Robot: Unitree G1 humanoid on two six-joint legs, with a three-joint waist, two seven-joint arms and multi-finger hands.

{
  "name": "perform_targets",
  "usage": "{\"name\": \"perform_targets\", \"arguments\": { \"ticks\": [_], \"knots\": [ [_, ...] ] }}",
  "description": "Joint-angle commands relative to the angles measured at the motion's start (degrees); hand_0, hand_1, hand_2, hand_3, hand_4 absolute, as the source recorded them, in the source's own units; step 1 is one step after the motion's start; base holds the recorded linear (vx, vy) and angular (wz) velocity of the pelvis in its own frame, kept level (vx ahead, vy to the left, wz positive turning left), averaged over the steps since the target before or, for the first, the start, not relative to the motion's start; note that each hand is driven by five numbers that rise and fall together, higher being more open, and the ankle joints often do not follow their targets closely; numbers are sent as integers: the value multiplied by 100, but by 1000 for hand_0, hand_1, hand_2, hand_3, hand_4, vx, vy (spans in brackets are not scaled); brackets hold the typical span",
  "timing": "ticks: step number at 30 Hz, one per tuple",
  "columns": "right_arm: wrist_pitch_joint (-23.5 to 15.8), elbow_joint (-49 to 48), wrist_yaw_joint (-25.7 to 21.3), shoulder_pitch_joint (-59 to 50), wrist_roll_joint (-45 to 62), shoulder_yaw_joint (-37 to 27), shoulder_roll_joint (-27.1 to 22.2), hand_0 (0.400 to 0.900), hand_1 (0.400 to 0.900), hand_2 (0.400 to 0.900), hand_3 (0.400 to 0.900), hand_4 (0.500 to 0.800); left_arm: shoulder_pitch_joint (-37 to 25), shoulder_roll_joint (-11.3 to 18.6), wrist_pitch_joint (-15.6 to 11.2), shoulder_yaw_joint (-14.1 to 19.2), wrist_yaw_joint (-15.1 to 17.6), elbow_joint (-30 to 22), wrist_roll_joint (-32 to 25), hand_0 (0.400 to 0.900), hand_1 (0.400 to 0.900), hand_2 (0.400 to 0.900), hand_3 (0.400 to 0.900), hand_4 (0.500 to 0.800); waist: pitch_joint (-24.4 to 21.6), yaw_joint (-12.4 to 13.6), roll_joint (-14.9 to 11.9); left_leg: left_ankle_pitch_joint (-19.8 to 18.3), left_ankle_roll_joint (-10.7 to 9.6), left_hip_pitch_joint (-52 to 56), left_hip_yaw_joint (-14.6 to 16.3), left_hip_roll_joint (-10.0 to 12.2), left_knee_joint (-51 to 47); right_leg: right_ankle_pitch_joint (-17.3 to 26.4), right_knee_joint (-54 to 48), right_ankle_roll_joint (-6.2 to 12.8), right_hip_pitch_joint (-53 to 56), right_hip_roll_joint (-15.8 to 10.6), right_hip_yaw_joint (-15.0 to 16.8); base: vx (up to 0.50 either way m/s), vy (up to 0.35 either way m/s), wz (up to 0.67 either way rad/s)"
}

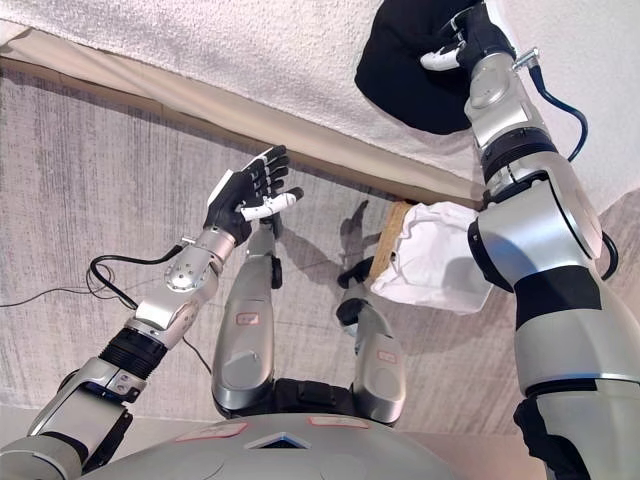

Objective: Put the clothes on the bed into the basket.

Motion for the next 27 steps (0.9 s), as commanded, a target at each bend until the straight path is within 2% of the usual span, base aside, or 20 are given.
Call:
{"name": "perform_targets", "arguments": {
  "ticks": [1, 6, 11, 18, 20, 22, 23, 27],
  "knots": [
    [-90, 26, -255, -920, 151, 196, -218, 400, 400, 400, 400, 500, -126, 16, -280, -263, -48, -723, -129, 900, 900, 900, 900, 800, 194, 196, -56, -805, -514, 360, 146, 169, 331, 101, 220, 255, 244, 41, 155, 0, 0, 0],
    [-192, -121, -466, -879, 357, 22, -301, 400, 400, 400, 400, 500, -161, -27, -298, -254, 41, -681, -124, 900, 900, 900, 900, 800, 194, 165, -24, -844, -497, 387, 124, 164, 370, 69, 259, 255, 278, 20, 160, 0, 0, 0],
    [-622, -1004, -1063, -420, 775, -468, -645, 400, 400, 400, 400, 500, -249, -123, -464, -120, 248, -595, -96, 900, 900, 900, 900, 800, 192, 36, 39, -909, -467, 636, 201, 167, 410, 50, 344, 279, 420, -64, 218, -15, 57, -12],
    [-1178, -3036, -1620, 1355, 1042, -1796, -1348, 400, 400, 400, 400, 500, -159, -136, -767, 88, 232, -574, 24, 900, 900, 900, 900, 800, -90, -187, 158, -898, -435, 1110, 328, 134, 277, 45, 342, 350, 756, -255, 226, -1, 44, -6],
    [-1225, -4426, -1724, 2275, 704, -2272, -1422, 400, 400, 400, 400, 500, 19, -129, -795, 341, 239, -581, 157, 900, 900, 900, 900, 800, -262, -342, 149, -890, -437, 1320, 413, 136, 190, 54, 332, 383, 884, -316, 253, 25, 49, -16],
    [-1221, -4725, -1749, 2774, 606, -2571, -1410, 400, 400, 400, 400, 500, 107, -126, -801, 339, 195, -581, 171, 900, 900, 900, 900, 800, -359, -369, 119, -876, -416, 1403, 437, 114, 148, 60, 304, 389, 962, -350, 238, 41, 23, -7],
    [-1326, -4912, -1752, 3351, 650, -2948, -1208, 400, 400, 400, 400, 500, 217, -159, -833, 339, 116, -547, 190, 900, 900, 900, 900, 800, -538, -439, 119, -874, -396, 1590, 484, 90, 72, 75, 262, 421, 1118, -400, 221, 55, 17, -5],
    [-1327, -5728, -1648, 4500, 390, -3528, -963, 400, 400, 400, 400, 500, 513, -140, -772, 543, -12, -585, 306, 900, 900, 900, 900, 800, -948, -600, 68, -825, -362, 2000, 631, 15, -203, 184, 134, 519, 1372, -467, 283, 52, 34, -16]
  ]
}}
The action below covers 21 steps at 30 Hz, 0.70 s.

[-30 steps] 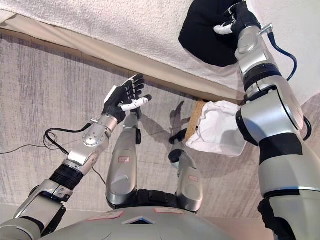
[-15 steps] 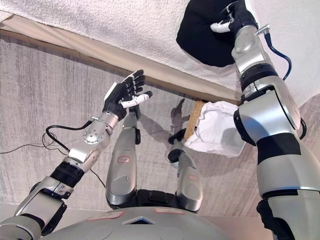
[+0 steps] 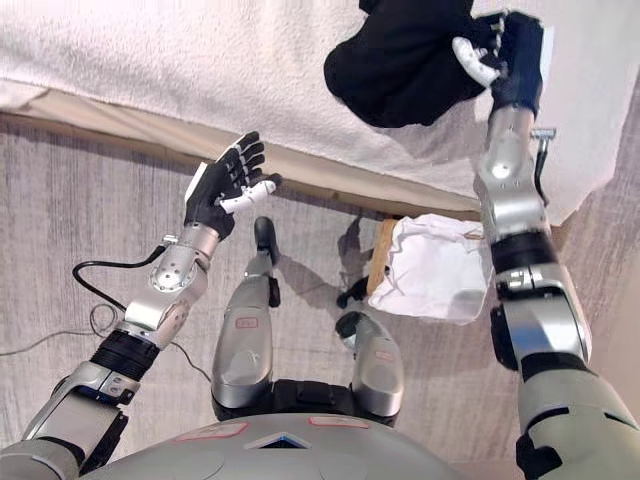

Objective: Put the clothes on the bed into the basket.

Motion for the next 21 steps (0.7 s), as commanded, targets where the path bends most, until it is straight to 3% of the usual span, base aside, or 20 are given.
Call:
{"name": "perform_targets", "arguments": {
  "ticks": [1, 10, 16, 21],
  "knots": [
    [-576, -1026, -262, 650, -395, -691, -482, 400, 400, 400, 400, 500, 296, -253, -519, 181, -287, -523, 337, 900, 900, 900, 900, 800, -1030, -288, 70, -770, -329, 622, 284, 157, 108, 203, 86, 533, 363, -205, 18, 42, 27, -14],
    [-472, -1364, -268, 2121, -570, -1834, -138, 400, 400, 400, 400, 500, 896, -305, -418, 678, -576, -582, 541, 900, 900, 900, 900, 800, -1804, -585, 163, -660, -284, 1283, 597, 36, -481, 389, -228, 675, 642, -198, 253, 22, 24, -21],
    [-376, -1479, -336, 2819, -704, -2424, 32, 400, 400, 400, 400, 500, 1117, -392, -382, 934, -656, -610, 616, 900, 900, 900, 900, 800, -2067, -750, 282, -587, -289, 1555, 710, 25, -688, 367, -219, 693, 780, -218, 319, 11, -10, -13],
    [-343, -677, -368, 3031, -459, -2714, -120, 400, 400, 400, 400, 500, 1134, -429, -403, 990, -776, -601, 608, 900, 900, 900, 900, 800, -2245, -855, 433, -576, -313, 1718, 767, 28, -763, 329, -228, 691, 914, -236, 316, 3, -21, -8]
  ]
}}
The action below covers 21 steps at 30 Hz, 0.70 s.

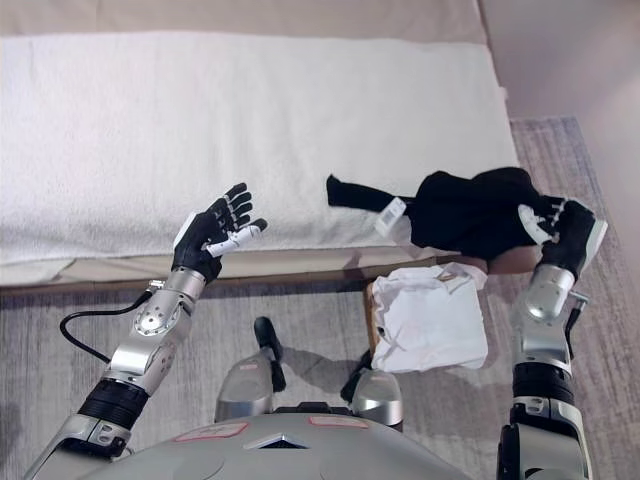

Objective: Put the clothes on the bed into the basket.

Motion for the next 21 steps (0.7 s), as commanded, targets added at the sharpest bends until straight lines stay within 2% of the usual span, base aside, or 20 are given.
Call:
{"name": "perform_targets", "arguments": {
  "ticks": [1, 9, 21],
  "knots": [
    [-448, -45, -333, -221, 53, -564, -603, 400, 400, 400, 400, 500, -175, -245, -456, 222, -121, -379, 321, 900, 900, 900, 900, 800, -522, -12, 183, -560, -237, 245, 33, 196, 125, 278, 157, 611, 207, -208, -186, 15, -10, -17],
    [-355, 729, -227, 111, 217, -663, -445, 400, 400, 400, 400, 500, -129, -396, -424, 408, -145, -312, 353, 900, 900, 900, 900, 800, -628, -115, 360, -597, -255, 403, 162, 207, 119, 273, 138, 590, 298, -204, -123, 6, -8, -11],
    [-189, 1056, 210, 243, 190, -173, -41, 400, 400, 400, 400, 500, -227, -521, -382, 522, -143, -309, 377, 900, 900, 900, 900, 800, -613, -151, 435, -645, -293, 512, 271, 278, 194, 172, 157, 498, 386, -146, -88, 3, -7, -5]
  ]
}}
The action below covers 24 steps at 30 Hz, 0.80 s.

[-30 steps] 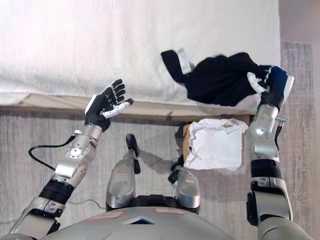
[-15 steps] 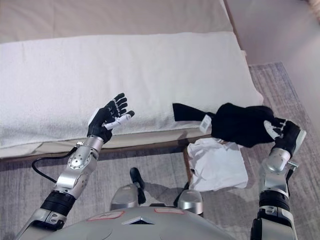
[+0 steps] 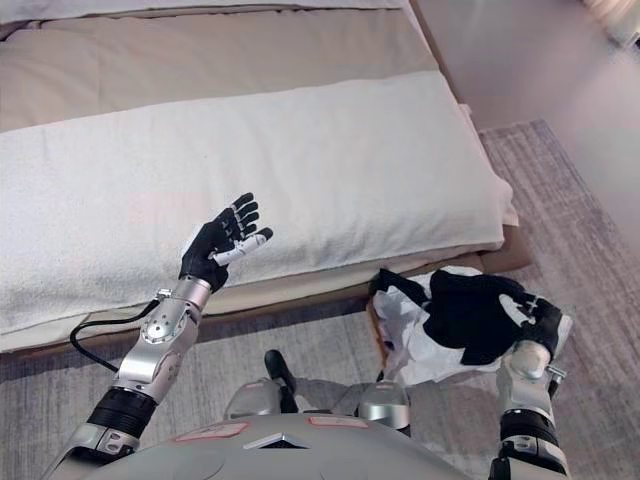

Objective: Put the clothes on the bed into the basket.

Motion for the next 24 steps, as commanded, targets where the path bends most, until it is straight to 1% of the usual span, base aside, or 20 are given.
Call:
{"name": "perform_targets", "arguments": {
  "ticks": [1, 6, 12, 13, 18, 24],
  "knots": [
    [-445, -97, -71, -578, 6, -194, -567, 400, 400, 400, 400, 500, -436, -214, -407, 421, -15, -313, 159, 900, 900, 900, 900, 800, -174, 140, 101, -582, -196, 260, -42, 215, 212, 157, 215, 428, 356, -148, -423, 0, 0, 0],
    [-468, 225, -17, -859, 176, -2, -590, 400, 400, 400, 400, 500, -482, -213, -392, 383, 1, -319, 134, 900, 900, 900, 900, 800, -160, 193, 72, -602, -209, 263, -29, 234, 257, 129, 220, 414, 382, -133, -421, 0, 0, 0],
    [-440, 763, 89, -1242, 338, 353, -658, 400, 400, 400, 400, 500, -513, -227, -393, 241, 2, -304, 99, 900, 900, 900, 900, 800, -156, 293, 51, -598, -226, 285, -15, 260, 270, 90, 207, 385, 430, -102, -452, 7, -3, 2],
    [-393, 811, 85, -1308, 320, 408, -677, 900, 900, 900, 900, 800, -516, -225, -381, 229, -1, -307, 97, 900, 900, 900, 900, 800, -161, 306, 48, -596, -231, 289, -13, 265, 269, 85, 203, 379, 436, -99, -455, 0, 0, 0],
    [-340, 1186, 166, -1393, 462, 541, -616, 900, 900, 900, 900, 800, -518, -248, -343, 213, -13, -294, 76, 900, 900, 900, 900, 800, -154, 351, 42, -580, -241, 303, -2, 277, 268, 48, 201, 358, 460, -76, -487, 2, -1, 1],
    [-310, 1439, 186, -1379, 634, 504, -575, 900, 900, 900, 900, 800, -483, -254, -310, 246, 6, -280, 77, 900, 900, 900, 900, 800, -165, 367, 58, -570, -253, 309, -2, 287, 268, 20, 197, 338, 480, -60, -516, 1, -1, 1]
  ]
}}
